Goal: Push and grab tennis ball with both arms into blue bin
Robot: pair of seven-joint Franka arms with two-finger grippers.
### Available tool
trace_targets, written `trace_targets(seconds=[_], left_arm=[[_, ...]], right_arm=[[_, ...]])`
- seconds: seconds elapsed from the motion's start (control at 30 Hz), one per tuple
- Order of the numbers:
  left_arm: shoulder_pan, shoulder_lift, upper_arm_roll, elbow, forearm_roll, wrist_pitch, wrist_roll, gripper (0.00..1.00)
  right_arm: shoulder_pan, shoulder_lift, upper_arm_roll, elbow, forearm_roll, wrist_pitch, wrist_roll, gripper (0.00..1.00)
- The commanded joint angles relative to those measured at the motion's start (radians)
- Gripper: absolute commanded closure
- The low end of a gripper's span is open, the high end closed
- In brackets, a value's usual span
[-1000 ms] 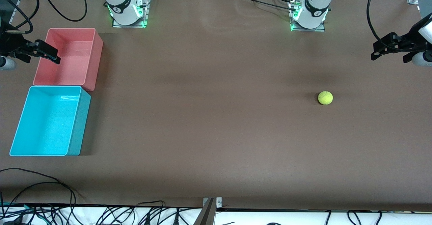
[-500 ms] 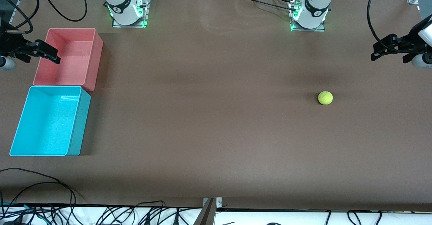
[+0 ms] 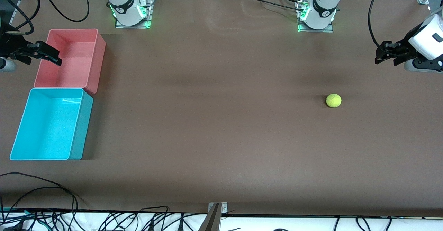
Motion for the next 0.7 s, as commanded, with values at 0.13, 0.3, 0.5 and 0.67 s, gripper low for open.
trace_targets(seconds=[0.13,0.3,0.5,0.67], left_arm=[[0.006,-0.036,0.000,-0.066,0.026,0.049,0.086,1.00],[0.009,-0.038,0.001,-0.078,0.028,0.078,0.143,1.00],[0.007,-0.053,0.001,-0.097,0.033,0.077,0.157,1.00],[0.009,-0.058,0.001,-0.129,0.049,0.076,0.299,1.00]], right_arm=[[0.005,-0.006,-0.008,0.001,0.018,-0.002,-0.002,0.00],[0.005,-0.006,-0.008,0.001,0.018,-0.002,-0.002,0.00],[0.005,-0.006,-0.008,0.001,0.018,-0.002,-0.002,0.00],[0.005,-0.004,-0.008,0.001,0.018,-0.002,-0.002,0.00]])
